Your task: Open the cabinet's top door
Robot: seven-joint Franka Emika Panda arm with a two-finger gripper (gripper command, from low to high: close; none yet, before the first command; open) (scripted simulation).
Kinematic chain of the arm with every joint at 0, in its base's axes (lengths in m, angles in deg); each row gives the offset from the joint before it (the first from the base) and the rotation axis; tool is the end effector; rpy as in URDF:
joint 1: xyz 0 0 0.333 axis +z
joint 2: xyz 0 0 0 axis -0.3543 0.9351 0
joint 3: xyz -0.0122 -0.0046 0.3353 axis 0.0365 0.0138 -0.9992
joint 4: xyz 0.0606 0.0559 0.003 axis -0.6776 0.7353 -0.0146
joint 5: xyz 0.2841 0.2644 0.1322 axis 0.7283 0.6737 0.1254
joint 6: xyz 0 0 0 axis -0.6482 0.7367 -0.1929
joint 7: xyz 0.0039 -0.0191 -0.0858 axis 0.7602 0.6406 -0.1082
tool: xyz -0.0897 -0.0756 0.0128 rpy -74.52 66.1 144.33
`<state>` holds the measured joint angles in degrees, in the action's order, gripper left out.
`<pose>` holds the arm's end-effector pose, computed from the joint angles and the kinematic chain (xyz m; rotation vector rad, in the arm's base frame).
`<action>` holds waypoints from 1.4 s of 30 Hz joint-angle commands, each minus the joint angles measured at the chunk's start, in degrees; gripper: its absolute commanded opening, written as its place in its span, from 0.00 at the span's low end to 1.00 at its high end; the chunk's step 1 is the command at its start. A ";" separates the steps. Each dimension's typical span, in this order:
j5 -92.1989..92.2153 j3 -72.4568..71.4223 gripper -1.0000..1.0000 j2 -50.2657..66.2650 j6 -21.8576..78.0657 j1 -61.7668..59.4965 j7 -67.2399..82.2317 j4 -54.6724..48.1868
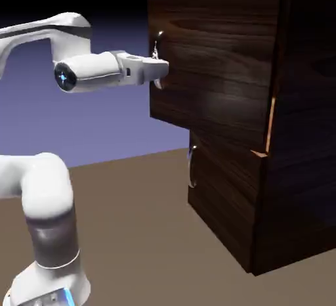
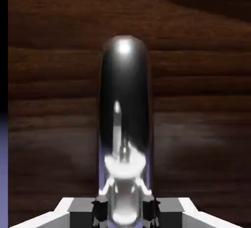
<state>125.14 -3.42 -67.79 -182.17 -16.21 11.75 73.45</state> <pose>0.2351 0.1098 0.5901 -1.7569 0.3077 -1.4597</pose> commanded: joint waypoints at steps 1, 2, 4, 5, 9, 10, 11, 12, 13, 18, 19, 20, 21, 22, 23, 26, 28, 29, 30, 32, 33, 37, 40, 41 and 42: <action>-2.49 1.66 0.00 -1.03 -0.07 2.04 -1.11 1.12; -4.98 3.18 0.00 -2.07 -0.05 3.86 -2.34 2.18; -9.96 5.78 0.00 -4.22 0.20 6.76 -5.15 4.14; -12.46 6.91 0.00 -5.35 0.52 7.84 -6.70 5.08; -22.42 10.94 0.00 -10.55 3.66 9.92 -13.36 8.67; -24.92 12.01 0.00 -12.06 4.97 9.96 -15.00 9.54; -27.41 13.17 0.00 -13.65 6.49 9.84 -16.56 10.38; -29.90 14.46 0.00 -15.32 8.22 9.57 -18.04 11.19; -32.39 15.90 0.00 -17.03 10.13 9.19 -19.40 11.95; -44.48 25.43 0.00 -25.07 21.38 5.96 -24.06 14.54; -46.54 27.51 0.00 -26.24 23.54 5.25 -24.53 14.73; -48.50 29.59 0.00 -27.25 25.63 4.56 -24.89 14.83; -50.37 31.66 0.00 -28.12 27.65 3.89 -25.16 14.85; -52.17 33.74 0.00 -28.85 29.63 3.25 -25.36 14.79; -53.91 35.82 0.00 -29.46 31.56 2.64 -25.50 14.65; -58.86 42.05 0.00 -30.64 37.20 1.07 -25.63 13.81; -62.00 46.20 0.00 -30.92 40.91 0.30 -25.53 12.88; -63.55 48.28 0.00 -30.92 42.76 0.02 -25.44 12.30; -65.08 50.35 0.00 -30.85 44.62 -0.17 -25.32 11.63; -68.11 54.51 0.00 -30.43 48.43 -0.28 -25.03 10.02; -69.67 56.58 0.00 -30.16 50.33 -0.12 -24.91 9.07; -77.65 63.98 0.00 -30.99 54.93 4.14 -26.85 5.37; -83.62 70.21 0.00 -30.98 61.01 8.57 -28.01 0.23; -85.44 72.10 0.00 -30.97 63.25 10.39 -28.44 -1.85; -87.01 73.71 0.00 -30.97 65.41 12.23 -28.85 -3.92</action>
<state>38.20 70.30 -98.76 -116.71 -3.99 -17.08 69.53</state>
